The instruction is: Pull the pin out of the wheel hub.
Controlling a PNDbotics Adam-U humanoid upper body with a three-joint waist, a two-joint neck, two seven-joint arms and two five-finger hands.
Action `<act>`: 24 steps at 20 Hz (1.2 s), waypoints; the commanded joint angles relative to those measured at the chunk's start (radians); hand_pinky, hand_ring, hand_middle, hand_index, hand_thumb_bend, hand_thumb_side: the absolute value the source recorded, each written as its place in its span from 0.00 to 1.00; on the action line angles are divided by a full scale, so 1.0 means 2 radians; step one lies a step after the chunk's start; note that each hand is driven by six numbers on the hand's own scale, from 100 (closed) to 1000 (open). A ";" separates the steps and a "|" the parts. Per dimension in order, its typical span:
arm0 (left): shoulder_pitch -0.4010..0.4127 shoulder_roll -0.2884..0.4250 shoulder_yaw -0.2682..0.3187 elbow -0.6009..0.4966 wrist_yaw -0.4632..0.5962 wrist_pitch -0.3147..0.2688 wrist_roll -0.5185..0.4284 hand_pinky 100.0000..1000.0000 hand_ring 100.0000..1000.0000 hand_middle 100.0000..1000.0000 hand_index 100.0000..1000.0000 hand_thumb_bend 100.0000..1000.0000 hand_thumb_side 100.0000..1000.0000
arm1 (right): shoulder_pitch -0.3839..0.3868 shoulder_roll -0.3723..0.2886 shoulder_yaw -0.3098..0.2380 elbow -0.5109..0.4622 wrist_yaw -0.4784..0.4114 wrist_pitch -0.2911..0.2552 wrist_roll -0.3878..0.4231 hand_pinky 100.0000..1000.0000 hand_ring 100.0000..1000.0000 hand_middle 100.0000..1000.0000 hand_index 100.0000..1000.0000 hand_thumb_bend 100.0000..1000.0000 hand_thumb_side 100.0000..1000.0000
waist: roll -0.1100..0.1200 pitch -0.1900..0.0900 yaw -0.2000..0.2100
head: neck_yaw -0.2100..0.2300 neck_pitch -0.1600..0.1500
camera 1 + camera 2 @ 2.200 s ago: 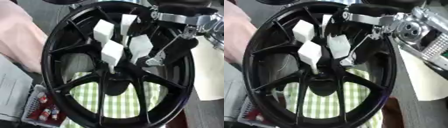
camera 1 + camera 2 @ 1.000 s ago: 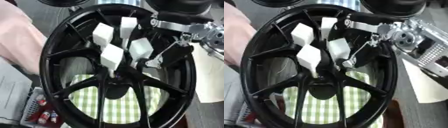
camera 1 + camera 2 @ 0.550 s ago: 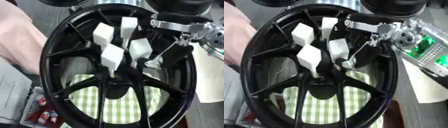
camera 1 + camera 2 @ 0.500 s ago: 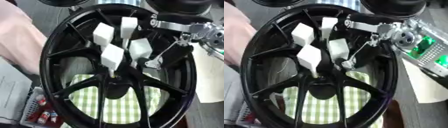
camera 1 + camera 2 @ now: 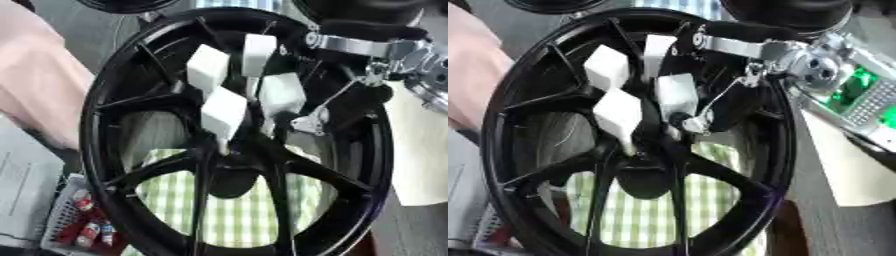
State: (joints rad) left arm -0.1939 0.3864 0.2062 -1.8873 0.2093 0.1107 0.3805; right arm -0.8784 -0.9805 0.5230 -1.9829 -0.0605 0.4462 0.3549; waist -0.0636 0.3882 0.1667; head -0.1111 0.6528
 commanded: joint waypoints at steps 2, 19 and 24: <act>-0.002 0.010 0.004 -0.007 0.000 -0.002 0.000 0.71 0.74 0.69 0.65 0.27 0.71 | 0.007 -0.034 -0.041 -0.009 -0.027 0.000 -0.019 0.71 0.55 0.26 0.46 0.03 0.00 | 0.004 -0.017 -0.001 | 0.000 -0.002; 0.015 0.007 0.027 -0.009 -0.002 -0.008 0.022 0.72 0.74 0.68 0.65 0.27 0.70 | 0.125 -0.067 -0.198 0.077 -0.054 0.040 -0.128 0.73 0.57 0.32 0.51 0.08 0.00 | 0.021 -0.017 -0.043 | 0.039 -0.004; 0.020 0.007 0.032 -0.009 -0.003 -0.008 0.029 0.72 0.74 0.68 0.65 0.26 0.70 | 0.195 -0.042 -0.269 0.148 -0.010 0.081 -0.172 0.73 0.58 0.34 0.53 0.16 0.00 | 0.025 -0.016 -0.056 | 0.054 -0.004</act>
State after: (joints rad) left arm -0.1538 0.3856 0.2567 -1.8880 0.2062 0.0945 0.4324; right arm -0.4808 -1.0476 0.0329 -1.7118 -0.1054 0.5906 0.0323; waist -0.0124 0.3819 0.0557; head -0.0110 0.6542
